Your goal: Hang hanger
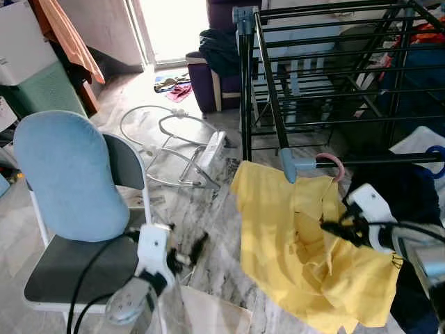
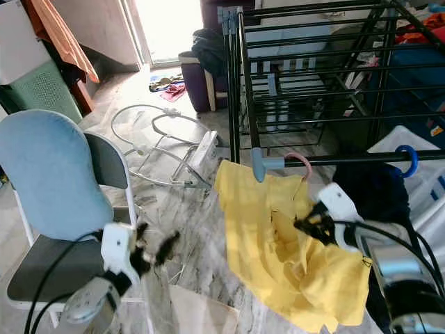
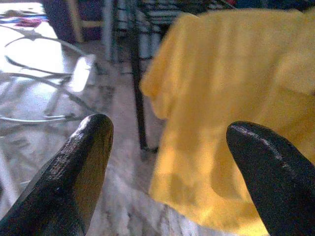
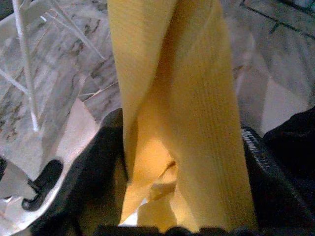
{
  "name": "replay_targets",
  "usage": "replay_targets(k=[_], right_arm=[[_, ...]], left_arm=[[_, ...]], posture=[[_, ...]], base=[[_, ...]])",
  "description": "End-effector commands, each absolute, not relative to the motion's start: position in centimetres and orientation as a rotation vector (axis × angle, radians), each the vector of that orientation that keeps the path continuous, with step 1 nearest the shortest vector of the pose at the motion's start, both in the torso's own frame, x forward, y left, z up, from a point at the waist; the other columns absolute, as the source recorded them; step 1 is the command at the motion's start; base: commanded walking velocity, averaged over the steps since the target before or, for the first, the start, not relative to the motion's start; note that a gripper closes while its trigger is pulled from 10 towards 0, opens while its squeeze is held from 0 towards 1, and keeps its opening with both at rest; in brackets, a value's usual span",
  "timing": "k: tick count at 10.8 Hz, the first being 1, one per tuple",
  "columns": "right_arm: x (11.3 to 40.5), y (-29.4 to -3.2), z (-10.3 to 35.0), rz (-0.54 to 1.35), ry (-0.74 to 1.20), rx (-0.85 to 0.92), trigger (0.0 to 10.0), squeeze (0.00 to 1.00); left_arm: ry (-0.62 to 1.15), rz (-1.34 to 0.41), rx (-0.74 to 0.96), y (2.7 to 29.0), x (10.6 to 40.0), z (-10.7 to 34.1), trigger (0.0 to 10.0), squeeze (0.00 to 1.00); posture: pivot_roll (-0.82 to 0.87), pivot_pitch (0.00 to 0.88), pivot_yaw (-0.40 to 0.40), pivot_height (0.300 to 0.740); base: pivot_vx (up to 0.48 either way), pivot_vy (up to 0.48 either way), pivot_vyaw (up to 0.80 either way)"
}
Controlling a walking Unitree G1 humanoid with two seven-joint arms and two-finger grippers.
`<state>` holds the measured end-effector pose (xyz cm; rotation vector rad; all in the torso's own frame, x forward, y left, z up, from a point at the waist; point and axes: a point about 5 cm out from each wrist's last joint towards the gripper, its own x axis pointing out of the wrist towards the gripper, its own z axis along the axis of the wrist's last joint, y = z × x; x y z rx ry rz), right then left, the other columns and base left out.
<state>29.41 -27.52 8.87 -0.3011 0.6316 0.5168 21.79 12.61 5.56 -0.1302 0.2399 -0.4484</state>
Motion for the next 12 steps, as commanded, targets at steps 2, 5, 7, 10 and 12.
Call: replay_targets(k=[2,5,7,10,12], right_arm=[[29.4,-27.9,9.4,0.518,0.620,-0.306,0.0,0.00],[29.4,-27.8,10.0,0.531,0.605,-0.307,0.0,0.00],[30.0,-27.3,11.1,0.512,0.542,-0.280,0.0,0.00],[29.8,-25.2,12.3,0.522,0.453,-0.198,0.0,0.00],[29.3,-24.7,12.1,0.510,0.455,-0.179,0.0,0.00]], left_arm=[[0.233,-0.459,-0.103,13.0,21.8,5.9,10.0,0.00],[0.239,-0.460,-0.108,13.0,21.8,5.8,10.0,0.00],[0.249,-0.405,-0.077,13.0,22.0,5.5,10.0,0.00],[0.267,-0.352,-0.063,13.1,22.6,5.2,10.0,0.00],[0.264,-0.351,-0.055,12.9,22.7,5.2,10.0,0.00]], posture=[[-0.16,0.000,0.105,0.740],[-0.17,0.000,0.097,0.740],[-0.17,0.000,0.096,0.740],[-0.19,0.000,0.102,0.740],[-0.19,0.000,0.105,0.740]], base=[[0.000,0.000,0.00],[0.000,0.000,0.00],[0.000,0.000,0.00],[0.000,0.000,0.00],[0.000,0.000,0.00]])
